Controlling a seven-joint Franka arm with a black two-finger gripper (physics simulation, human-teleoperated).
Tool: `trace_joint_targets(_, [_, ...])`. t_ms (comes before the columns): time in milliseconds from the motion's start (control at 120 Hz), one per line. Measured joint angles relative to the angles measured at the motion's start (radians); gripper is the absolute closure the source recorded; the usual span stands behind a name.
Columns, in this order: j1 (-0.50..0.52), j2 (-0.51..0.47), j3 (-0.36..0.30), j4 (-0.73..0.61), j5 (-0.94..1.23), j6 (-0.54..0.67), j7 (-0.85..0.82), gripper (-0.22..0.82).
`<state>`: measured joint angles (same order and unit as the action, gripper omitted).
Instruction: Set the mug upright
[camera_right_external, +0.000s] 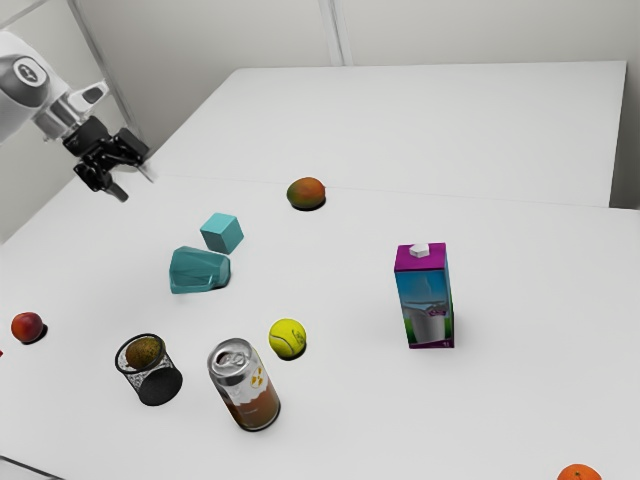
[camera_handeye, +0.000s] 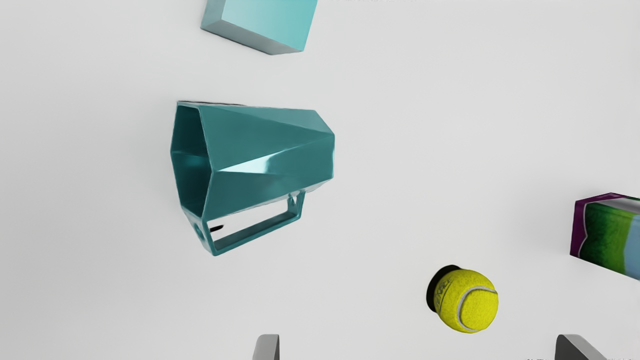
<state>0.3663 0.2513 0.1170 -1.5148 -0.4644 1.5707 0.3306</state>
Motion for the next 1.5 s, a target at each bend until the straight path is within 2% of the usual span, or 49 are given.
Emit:
trace_joint_targets(275, [0.129, 0.194, 0.016, 0.002, -0.190, -0.024, 0.208, 0.00])
trace_joint_targets(583, [0.134, 0.345, 0.016, 0.001, -0.332, -0.004, 0.368, 0.00])
trace_joint_targets(1033, [0.082, 0.365, 0.009, -0.041, -0.448, 0.027, 0.488, 0.00])
trace_joint_targets(1067, [0.082, 0.363, 0.009, -0.042, -0.451, 0.028, 0.493, 0.07])
trace_joint_targets(1183, [0.080, 0.358, 0.009, -0.041, -0.457, 0.030, 0.506, 0.39])
trace_joint_targets(1250, [0.080, 0.353, 0.009, -0.041, -0.459, 0.031, 0.513, 0.52])
trace_joint_targets(1358, [0.074, 0.327, 0.009, -0.043, -0.452, 0.031, 0.524, 0.65])
trace_joint_targets(1500, [0.061, 0.265, 0.009, -0.106, -0.444, 0.041, 0.534, 0.73])
